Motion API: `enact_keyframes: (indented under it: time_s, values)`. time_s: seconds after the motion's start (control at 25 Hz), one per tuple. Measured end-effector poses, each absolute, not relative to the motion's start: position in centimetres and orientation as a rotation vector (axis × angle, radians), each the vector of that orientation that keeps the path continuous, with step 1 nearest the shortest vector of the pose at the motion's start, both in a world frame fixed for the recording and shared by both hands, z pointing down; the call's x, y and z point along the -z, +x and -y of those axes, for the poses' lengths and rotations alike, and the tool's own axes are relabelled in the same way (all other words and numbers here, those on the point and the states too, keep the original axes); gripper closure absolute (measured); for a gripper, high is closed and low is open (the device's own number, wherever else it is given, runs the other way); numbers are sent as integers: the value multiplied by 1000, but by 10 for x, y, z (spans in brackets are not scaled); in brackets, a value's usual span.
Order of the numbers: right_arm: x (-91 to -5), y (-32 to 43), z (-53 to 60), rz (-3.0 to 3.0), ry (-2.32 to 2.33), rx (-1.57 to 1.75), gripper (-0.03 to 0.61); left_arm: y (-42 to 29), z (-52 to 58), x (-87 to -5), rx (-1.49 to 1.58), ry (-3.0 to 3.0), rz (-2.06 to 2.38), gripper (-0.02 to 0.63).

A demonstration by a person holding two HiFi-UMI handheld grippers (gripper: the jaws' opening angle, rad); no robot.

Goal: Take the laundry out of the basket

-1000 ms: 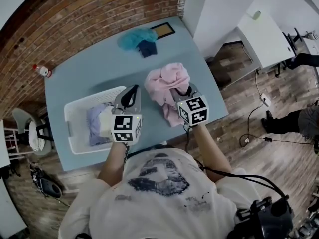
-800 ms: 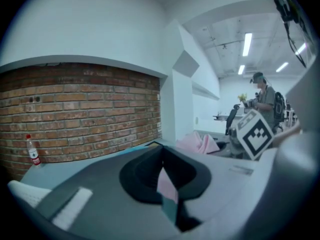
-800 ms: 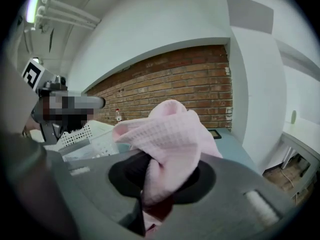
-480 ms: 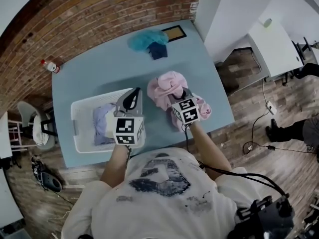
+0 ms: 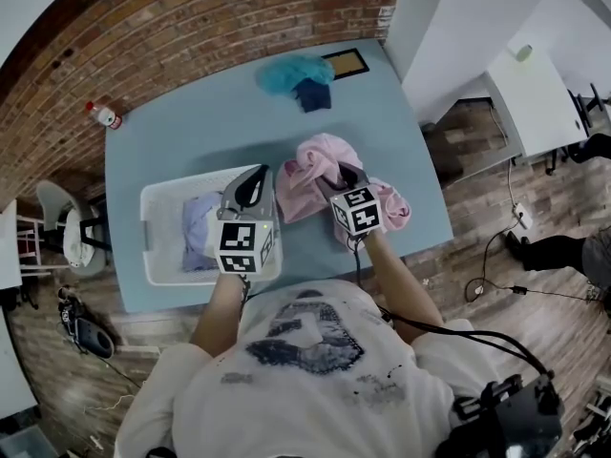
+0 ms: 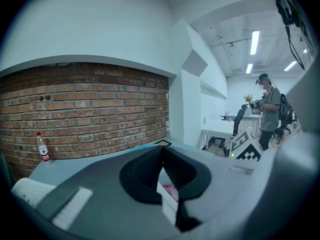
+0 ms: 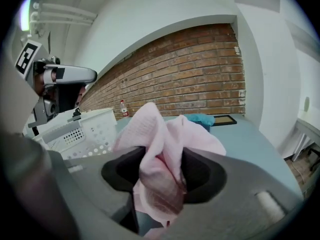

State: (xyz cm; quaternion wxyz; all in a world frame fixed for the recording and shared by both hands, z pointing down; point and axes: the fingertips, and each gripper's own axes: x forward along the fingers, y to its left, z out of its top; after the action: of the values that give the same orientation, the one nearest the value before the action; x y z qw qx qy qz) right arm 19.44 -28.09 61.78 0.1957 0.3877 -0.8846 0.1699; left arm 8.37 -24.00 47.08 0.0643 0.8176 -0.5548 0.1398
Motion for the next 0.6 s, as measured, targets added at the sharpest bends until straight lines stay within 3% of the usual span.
enact_keyframes:
  time_s: [0.28,0.6]
  values:
    - [-609,196,273,2503,1095,-487,306,80,235,-471,-416,2461,1686,623]
    - [-576,215,261,2560,1173,-510,305,83,229,-469,-409,2466,1686,623]
